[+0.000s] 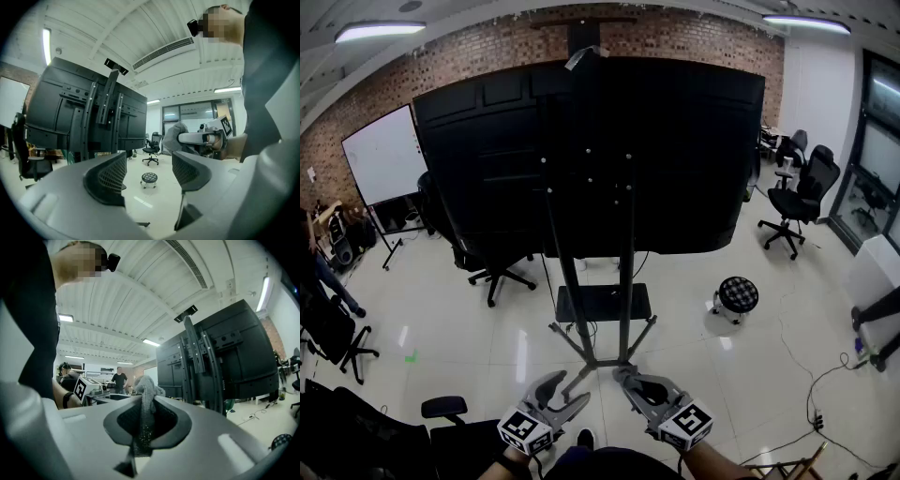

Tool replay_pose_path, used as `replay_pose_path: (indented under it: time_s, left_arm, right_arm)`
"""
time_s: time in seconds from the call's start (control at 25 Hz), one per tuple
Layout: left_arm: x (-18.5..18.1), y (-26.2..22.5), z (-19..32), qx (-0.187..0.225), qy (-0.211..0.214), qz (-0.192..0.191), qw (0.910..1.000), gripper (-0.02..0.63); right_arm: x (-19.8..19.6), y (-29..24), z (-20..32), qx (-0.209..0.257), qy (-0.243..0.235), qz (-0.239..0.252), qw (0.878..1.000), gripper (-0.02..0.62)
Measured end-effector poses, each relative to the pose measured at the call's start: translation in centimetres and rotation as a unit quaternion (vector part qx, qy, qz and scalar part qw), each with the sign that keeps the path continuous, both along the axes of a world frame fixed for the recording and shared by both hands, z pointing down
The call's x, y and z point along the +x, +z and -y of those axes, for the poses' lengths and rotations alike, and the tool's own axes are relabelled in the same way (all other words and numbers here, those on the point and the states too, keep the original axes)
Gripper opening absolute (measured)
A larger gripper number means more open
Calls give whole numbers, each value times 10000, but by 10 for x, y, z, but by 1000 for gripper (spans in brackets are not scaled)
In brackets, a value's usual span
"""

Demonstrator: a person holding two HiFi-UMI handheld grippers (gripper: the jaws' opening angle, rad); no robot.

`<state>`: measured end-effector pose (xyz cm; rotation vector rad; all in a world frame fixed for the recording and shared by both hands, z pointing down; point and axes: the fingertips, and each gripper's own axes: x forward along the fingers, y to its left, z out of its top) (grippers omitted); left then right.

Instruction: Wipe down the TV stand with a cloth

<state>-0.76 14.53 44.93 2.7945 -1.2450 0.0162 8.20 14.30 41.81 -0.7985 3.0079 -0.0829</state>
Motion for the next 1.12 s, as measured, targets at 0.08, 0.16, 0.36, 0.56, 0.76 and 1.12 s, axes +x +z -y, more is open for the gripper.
replay_pose_path:
  time_s: [0.08, 0.16, 0.36, 0.56, 0.76, 1.12]
  left_arm:
    - [-6, 7, 12, -13, -5, -39, 10000, 327]
    - [-14, 7, 27, 5, -11, -42, 10000, 328]
    - [-36, 3, 77, 45, 71, -59, 9999, 327]
    - [-59, -7, 136, 150, 350, -122, 9992, 327]
    - [-78, -34, 184, 348, 740, -18, 9966, 328]
    - [-94, -64, 239, 685, 1063, -105, 9919, 327]
  right_arm:
    - [-4, 1, 11, -20, -9, -23, 10000, 23]
    - [-10, 2, 23, -29, -10, -45, 10000, 23]
    - [-31, 2, 66, -30, 69, -118, 9999, 23]
    - [-60, -7, 122, 67, 213, -151, 9996, 23]
    - [-85, -29, 174, 250, 487, -35, 9985, 23]
    - [-108, -65, 227, 655, 651, -137, 9956, 23]
